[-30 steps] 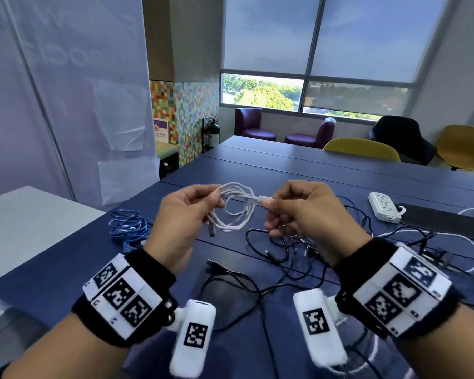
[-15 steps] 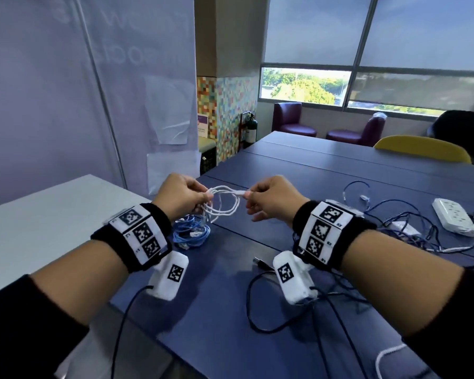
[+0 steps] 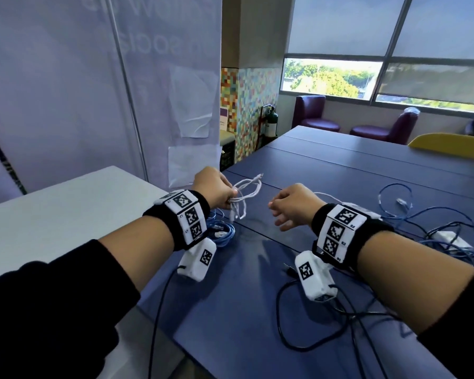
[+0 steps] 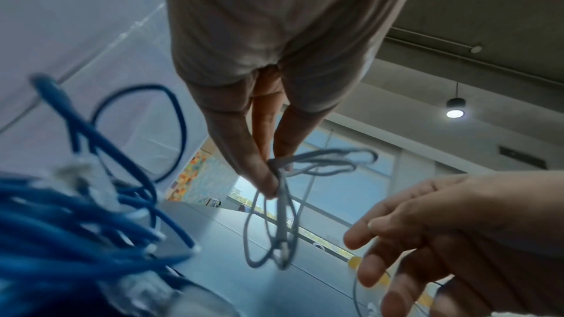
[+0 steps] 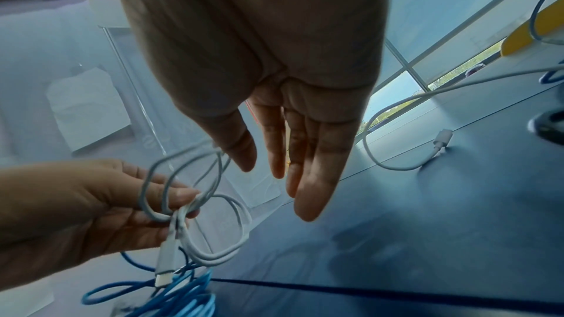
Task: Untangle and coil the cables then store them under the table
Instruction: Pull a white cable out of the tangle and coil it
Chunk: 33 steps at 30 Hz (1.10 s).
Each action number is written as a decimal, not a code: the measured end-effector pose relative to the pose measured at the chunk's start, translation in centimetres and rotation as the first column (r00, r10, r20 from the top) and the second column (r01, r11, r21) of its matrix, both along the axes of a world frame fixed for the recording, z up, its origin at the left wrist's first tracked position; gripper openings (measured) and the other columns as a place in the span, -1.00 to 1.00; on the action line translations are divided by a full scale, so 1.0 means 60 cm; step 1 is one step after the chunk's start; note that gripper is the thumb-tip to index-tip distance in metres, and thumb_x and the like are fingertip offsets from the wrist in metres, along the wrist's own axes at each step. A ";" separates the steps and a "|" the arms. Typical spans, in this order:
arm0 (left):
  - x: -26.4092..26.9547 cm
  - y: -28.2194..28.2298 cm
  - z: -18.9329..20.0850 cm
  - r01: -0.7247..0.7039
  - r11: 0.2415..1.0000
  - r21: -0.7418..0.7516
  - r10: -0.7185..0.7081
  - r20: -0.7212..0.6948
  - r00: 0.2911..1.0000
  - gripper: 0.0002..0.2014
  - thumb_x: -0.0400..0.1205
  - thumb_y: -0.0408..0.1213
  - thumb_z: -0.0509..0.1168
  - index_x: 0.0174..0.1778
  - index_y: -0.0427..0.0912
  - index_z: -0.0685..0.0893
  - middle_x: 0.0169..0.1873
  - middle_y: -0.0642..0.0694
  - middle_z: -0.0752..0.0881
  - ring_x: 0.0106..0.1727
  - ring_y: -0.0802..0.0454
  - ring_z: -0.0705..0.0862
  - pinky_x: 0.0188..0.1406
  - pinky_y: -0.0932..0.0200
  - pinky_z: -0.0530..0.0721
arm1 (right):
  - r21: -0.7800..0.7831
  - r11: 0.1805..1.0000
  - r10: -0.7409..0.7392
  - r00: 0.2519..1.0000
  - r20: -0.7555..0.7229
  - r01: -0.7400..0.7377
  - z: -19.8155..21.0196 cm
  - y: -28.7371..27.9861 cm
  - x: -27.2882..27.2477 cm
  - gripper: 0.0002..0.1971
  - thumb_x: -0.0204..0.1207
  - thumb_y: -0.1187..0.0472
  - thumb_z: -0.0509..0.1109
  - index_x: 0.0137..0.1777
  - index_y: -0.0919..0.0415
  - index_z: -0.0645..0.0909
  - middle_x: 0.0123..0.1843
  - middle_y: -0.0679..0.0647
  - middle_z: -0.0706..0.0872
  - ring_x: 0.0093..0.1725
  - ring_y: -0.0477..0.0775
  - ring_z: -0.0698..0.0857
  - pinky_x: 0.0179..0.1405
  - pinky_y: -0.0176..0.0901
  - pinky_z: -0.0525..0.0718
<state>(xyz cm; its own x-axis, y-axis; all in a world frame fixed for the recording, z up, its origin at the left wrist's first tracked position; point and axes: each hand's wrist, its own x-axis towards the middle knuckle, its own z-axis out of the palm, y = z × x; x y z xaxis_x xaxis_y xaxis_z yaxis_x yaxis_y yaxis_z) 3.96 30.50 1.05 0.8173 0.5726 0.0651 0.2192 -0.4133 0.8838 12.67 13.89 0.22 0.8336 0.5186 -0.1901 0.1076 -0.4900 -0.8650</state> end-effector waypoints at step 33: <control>0.040 0.031 -0.007 0.160 0.752 0.639 0.226 -0.478 0.849 -0.80 0.49 -0.34 0.29 -0.02 -0.08 0.72 0.02 -0.21 0.70 0.32 -0.27 0.41 0.16 -0.06 0.42 | -0.578 0.761 -0.041 0.911 0.410 0.294 -0.043 -0.135 0.149 -0.81 0.47 0.29 0.29 -0.09 0.27 0.75 -0.10 0.21 0.76 -0.08 0.22 0.69 -0.16 -0.21 0.55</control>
<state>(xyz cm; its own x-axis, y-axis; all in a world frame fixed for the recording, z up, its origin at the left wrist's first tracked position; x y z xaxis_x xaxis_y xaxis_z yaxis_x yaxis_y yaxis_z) 6.35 32.35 0.62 0.8179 0.5751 0.0141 0.5656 -0.8084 0.1632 21.61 5.78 -2.38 0.9669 0.2377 -0.0923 0.2034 -0.9373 -0.2830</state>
